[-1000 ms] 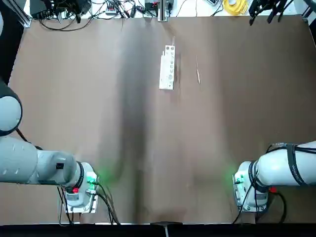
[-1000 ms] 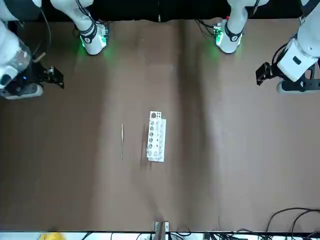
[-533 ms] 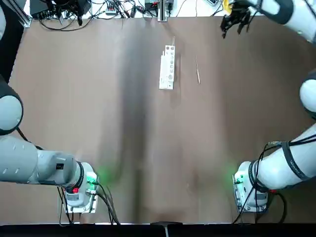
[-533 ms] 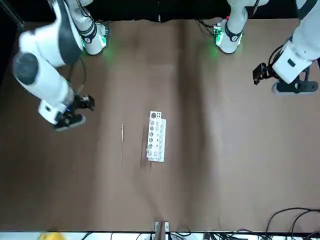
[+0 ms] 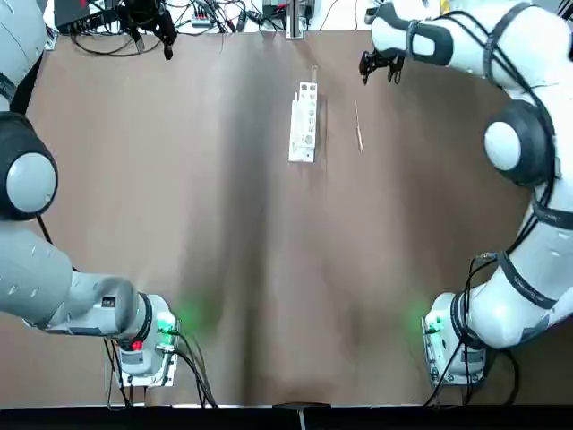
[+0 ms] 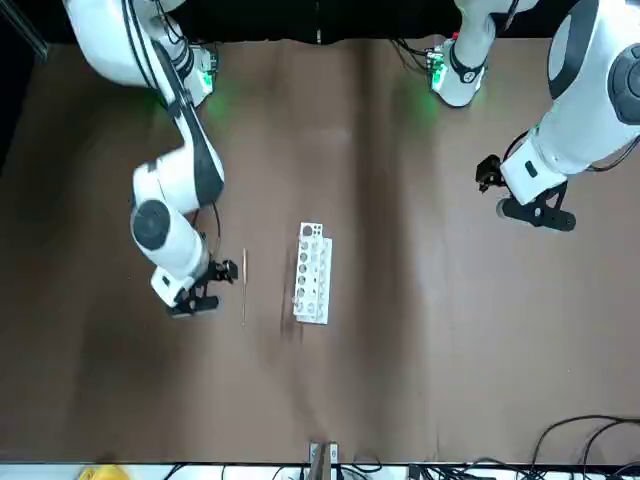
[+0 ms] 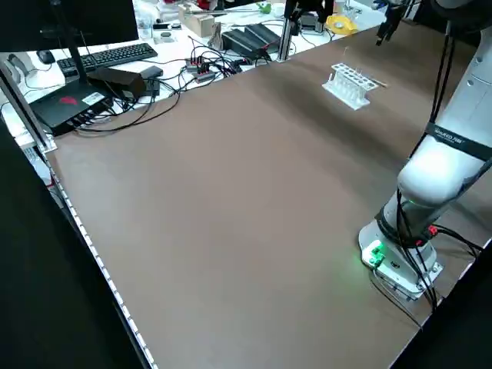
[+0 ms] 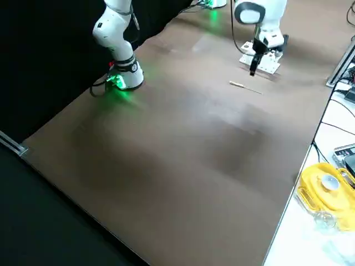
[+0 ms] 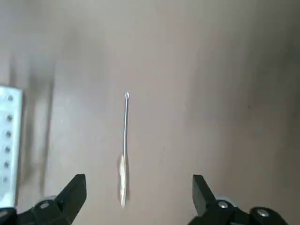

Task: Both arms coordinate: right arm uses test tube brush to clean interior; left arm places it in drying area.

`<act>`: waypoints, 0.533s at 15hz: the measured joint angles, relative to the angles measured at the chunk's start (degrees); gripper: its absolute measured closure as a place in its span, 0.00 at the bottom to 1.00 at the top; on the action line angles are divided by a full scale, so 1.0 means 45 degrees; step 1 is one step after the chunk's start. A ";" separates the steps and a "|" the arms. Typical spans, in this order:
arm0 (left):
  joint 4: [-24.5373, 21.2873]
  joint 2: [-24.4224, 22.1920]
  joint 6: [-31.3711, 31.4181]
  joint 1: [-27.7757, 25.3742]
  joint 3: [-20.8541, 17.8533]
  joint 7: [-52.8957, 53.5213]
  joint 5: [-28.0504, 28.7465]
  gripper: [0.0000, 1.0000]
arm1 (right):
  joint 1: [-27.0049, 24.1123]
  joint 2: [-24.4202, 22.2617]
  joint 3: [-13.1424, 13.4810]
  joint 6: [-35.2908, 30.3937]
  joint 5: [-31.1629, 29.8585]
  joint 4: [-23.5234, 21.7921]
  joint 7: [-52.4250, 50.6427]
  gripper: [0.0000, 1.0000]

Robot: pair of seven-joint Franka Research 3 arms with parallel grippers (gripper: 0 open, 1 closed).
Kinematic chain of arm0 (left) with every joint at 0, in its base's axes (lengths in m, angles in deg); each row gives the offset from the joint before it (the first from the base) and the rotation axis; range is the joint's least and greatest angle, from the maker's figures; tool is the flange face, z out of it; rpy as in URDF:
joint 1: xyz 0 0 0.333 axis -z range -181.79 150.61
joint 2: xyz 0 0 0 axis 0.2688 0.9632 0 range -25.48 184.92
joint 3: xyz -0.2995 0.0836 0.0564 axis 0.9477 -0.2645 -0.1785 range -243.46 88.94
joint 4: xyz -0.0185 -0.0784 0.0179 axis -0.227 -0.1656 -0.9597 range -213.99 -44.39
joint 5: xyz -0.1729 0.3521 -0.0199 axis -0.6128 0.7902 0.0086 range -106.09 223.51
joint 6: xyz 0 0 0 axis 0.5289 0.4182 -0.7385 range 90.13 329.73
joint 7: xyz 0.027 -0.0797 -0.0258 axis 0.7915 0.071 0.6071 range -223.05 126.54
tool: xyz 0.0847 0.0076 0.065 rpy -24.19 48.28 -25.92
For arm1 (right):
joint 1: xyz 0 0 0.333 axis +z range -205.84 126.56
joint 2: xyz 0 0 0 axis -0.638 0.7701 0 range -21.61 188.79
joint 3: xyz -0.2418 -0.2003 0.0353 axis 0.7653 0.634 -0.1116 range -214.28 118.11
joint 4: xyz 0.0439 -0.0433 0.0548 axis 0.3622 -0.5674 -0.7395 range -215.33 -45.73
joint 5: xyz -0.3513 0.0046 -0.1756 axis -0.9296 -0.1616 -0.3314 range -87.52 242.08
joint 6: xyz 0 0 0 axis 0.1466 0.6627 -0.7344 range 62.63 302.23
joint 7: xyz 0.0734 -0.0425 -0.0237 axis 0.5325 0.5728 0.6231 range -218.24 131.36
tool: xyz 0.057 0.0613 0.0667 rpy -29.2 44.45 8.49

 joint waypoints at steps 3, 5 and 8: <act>0.0170 -0.0025 -0.0001 -0.0153 -0.0052 -0.0025 0.0000 0.00 | 0.0131 0.1170 0.0000 0.1348 0.0025 0.0380 0.0451 0.01; 0.0279 -0.0107 -0.0004 -0.0253 -0.0069 -0.0210 0.0000 0.00 | 0.0236 0.1745 0.0002 0.1769 0.0025 0.0604 0.0607 0.04; 0.0300 -0.0234 -0.0008 -0.0262 -0.0091 -0.0435 0.0001 0.00 | 0.0271 0.2564 0.0018 0.1837 0.0025 0.1167 0.0726 0.04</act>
